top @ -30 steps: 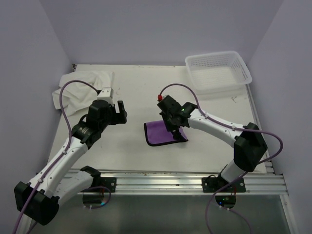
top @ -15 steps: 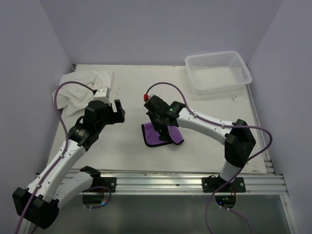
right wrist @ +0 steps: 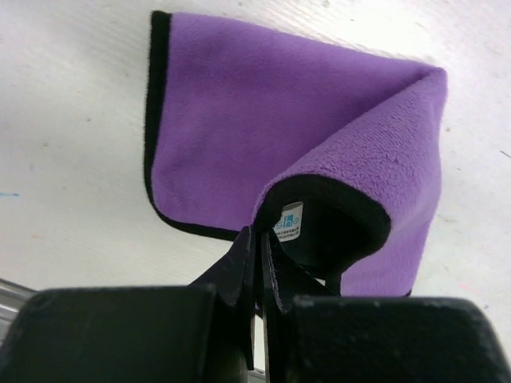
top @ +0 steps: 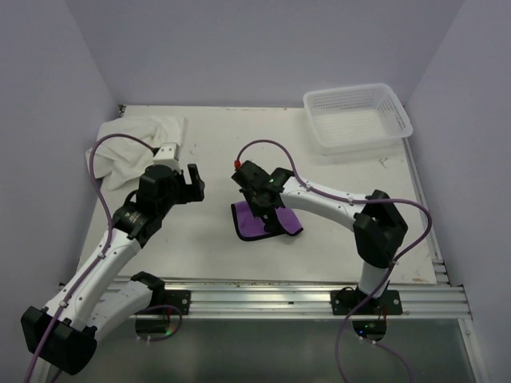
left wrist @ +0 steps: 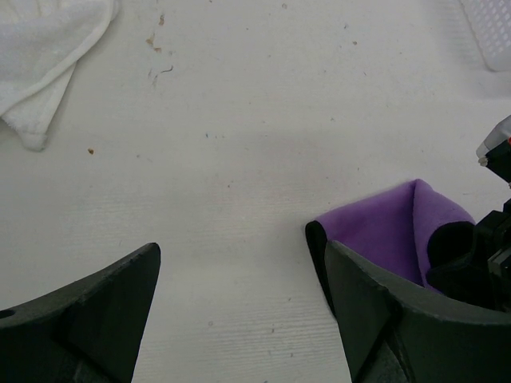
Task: Roll the towels
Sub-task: Fold the towel
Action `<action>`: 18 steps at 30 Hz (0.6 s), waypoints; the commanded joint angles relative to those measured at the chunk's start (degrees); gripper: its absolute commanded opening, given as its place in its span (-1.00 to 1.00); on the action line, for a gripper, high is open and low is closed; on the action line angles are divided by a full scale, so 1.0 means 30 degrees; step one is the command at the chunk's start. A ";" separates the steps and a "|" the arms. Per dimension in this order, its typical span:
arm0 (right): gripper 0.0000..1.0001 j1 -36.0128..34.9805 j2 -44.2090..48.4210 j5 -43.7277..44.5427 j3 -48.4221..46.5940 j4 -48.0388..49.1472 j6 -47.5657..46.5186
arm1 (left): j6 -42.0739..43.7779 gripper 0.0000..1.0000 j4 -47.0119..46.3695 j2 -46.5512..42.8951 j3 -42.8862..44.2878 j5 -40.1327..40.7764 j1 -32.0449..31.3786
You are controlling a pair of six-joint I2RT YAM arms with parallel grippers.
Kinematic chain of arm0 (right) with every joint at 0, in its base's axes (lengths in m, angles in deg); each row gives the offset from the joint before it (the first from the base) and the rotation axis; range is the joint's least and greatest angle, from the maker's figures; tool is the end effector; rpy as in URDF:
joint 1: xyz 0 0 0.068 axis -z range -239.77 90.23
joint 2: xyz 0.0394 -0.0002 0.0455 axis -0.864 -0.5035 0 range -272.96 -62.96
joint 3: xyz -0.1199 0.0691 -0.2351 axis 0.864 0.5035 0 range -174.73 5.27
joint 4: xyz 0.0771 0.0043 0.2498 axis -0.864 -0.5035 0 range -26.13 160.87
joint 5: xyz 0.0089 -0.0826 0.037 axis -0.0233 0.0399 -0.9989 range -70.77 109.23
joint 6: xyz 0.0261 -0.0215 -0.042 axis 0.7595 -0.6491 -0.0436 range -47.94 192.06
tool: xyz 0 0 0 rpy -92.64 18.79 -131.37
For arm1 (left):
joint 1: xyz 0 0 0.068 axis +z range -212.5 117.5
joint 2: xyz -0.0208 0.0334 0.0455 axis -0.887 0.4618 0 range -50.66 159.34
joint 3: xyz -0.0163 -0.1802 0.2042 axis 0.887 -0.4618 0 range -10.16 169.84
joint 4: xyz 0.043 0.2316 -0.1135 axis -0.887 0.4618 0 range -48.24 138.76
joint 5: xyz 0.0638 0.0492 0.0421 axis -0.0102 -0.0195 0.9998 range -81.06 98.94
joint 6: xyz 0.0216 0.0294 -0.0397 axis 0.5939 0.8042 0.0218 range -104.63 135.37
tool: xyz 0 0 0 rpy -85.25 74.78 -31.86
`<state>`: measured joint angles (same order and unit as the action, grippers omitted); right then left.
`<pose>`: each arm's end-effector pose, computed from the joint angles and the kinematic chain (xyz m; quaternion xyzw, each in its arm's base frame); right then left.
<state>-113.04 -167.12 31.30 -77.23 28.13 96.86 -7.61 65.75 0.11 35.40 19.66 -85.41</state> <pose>0.2341 0.3013 0.2366 -0.2159 0.9457 0.0591 0.2357 0.1846 -0.0708 0.3023 -0.0477 0.8587 -0.1222 0.4954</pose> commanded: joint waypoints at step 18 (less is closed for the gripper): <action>-0.24 0.3783 0.2286 0.3065 0.2742 -0.1047 -0.1115 | 0.0044 0.75 0.0058 0.0569 0.0133 -0.0263 0.0139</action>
<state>-103.84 -163.38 40.77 -70.65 24.18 95.11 -7.61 65.88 1.44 34.94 19.40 -85.39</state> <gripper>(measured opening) 0.310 0.874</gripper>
